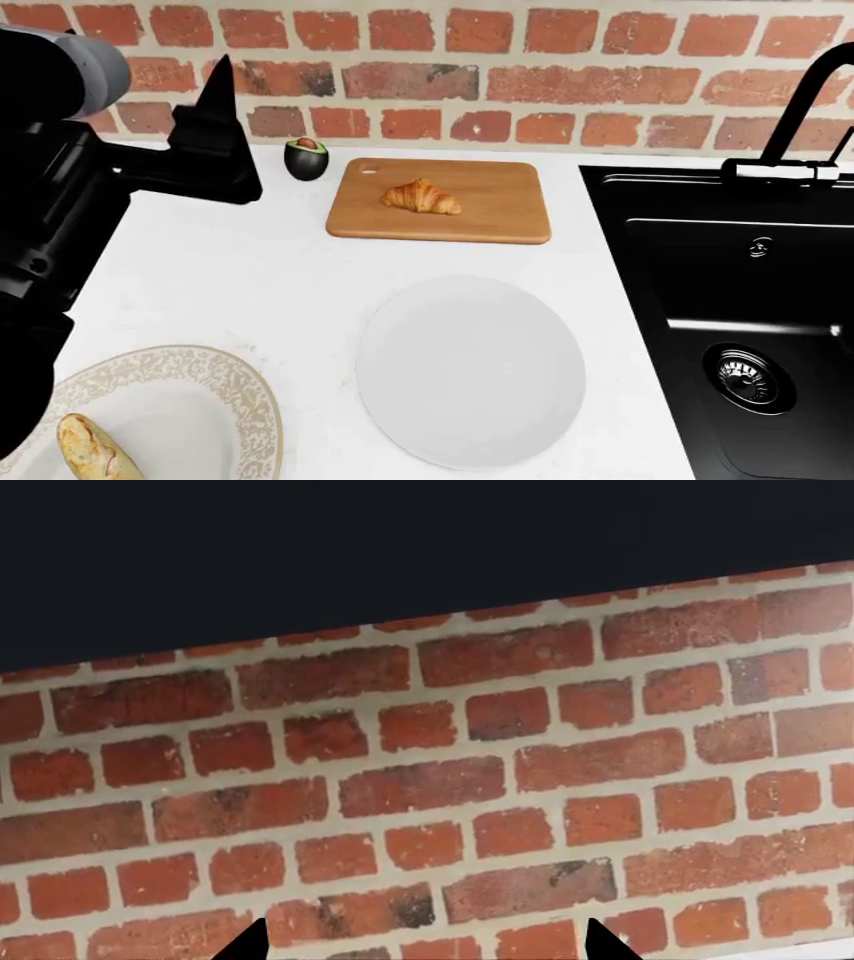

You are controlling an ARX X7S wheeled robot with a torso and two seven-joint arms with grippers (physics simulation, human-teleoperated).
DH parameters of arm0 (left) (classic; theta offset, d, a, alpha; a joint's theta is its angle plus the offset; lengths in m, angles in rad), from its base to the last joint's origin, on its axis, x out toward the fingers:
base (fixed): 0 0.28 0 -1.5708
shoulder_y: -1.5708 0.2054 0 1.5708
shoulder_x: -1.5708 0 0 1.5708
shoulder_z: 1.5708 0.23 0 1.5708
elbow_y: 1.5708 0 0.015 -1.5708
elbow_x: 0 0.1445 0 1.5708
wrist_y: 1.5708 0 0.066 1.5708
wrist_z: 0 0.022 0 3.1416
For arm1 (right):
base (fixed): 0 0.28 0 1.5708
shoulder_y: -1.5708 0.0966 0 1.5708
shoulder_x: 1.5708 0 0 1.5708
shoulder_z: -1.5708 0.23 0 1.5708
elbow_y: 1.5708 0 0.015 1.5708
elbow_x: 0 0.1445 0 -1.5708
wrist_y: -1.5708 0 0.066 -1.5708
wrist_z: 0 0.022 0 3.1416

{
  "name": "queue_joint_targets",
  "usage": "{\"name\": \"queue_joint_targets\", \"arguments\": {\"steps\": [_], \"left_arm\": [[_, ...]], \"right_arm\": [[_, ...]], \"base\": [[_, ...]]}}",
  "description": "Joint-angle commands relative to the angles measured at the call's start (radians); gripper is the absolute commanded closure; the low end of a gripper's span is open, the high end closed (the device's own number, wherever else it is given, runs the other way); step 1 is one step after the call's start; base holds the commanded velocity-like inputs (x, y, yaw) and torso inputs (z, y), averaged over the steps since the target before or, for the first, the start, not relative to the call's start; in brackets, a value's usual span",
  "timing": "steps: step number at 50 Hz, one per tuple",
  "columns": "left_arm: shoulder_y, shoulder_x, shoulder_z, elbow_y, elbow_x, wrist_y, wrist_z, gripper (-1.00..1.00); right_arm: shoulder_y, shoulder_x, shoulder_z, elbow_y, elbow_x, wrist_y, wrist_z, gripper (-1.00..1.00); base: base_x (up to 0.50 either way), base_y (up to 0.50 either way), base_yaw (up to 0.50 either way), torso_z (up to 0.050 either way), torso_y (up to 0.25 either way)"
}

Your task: From the different types of pastries on the counter, select a croissant and place it on the cutting board. Then retrieve a jar of jam from the cabinet and place it alongside the croissant on the cutting board.

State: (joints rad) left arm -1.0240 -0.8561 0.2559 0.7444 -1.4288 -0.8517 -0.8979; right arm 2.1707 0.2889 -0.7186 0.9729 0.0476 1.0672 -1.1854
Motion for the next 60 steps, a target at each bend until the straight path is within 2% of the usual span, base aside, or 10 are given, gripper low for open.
{"name": "queue_joint_targets", "arguments": {"steps": [1, 7, 15, 27, 36, 46, 60], "left_arm": [[0.021, -0.001, -0.003, 0.001, 0.016, 0.014, 0.010, -1.00], [0.020, 0.004, 0.001, 0.003, 0.016, 0.013, 0.004, -1.00], [0.017, 0.001, 0.001, 0.002, 0.013, 0.014, 0.004, -1.00], [0.022, 0.000, 0.003, 0.006, 0.012, 0.016, 0.000, -1.00], [0.031, -0.001, 0.004, 0.008, 0.016, 0.021, 0.001, -1.00], [0.032, 0.003, 0.009, 0.006, 0.022, 0.022, 0.004, -1.00], [0.036, 0.000, 0.009, 0.003, 0.029, 0.027, 0.010, -1.00]], "right_arm": [[-0.280, 0.046, 0.059, -0.218, 0.063, 0.221, 0.102, 1.00], [-0.280, 0.142, 0.125, -0.549, 0.082, 0.387, 0.123, 1.00], [-0.231, 0.202, 0.159, -0.749, 0.132, 0.503, 0.139, 1.00], [-0.080, 0.362, 0.081, -0.795, 0.829, 0.501, 0.667, 1.00], [-0.100, 0.424, 0.070, -0.836, 1.136, 0.492, 0.913, 1.00], [-0.270, 0.421, 0.005, -0.769, 1.113, 0.379, 0.903, 1.00], [-0.253, 0.288, -0.209, -0.464, 0.879, 0.168, 0.695, 1.00]], "base": [[0.00, 0.00, 0.01, 0.000, 0.000], [0.00, 0.00, 0.00, 0.000, 0.000], [0.00, 0.00, 0.00, 0.000, 0.000], [0.00, 0.00, 0.00, 0.000, 0.000], [0.00, 0.00, 0.00, 0.000, 0.000], [0.00, 0.00, 0.00, 0.000, 0.000], [0.00, 0.00, 0.00, 0.000, 0.000]]}}
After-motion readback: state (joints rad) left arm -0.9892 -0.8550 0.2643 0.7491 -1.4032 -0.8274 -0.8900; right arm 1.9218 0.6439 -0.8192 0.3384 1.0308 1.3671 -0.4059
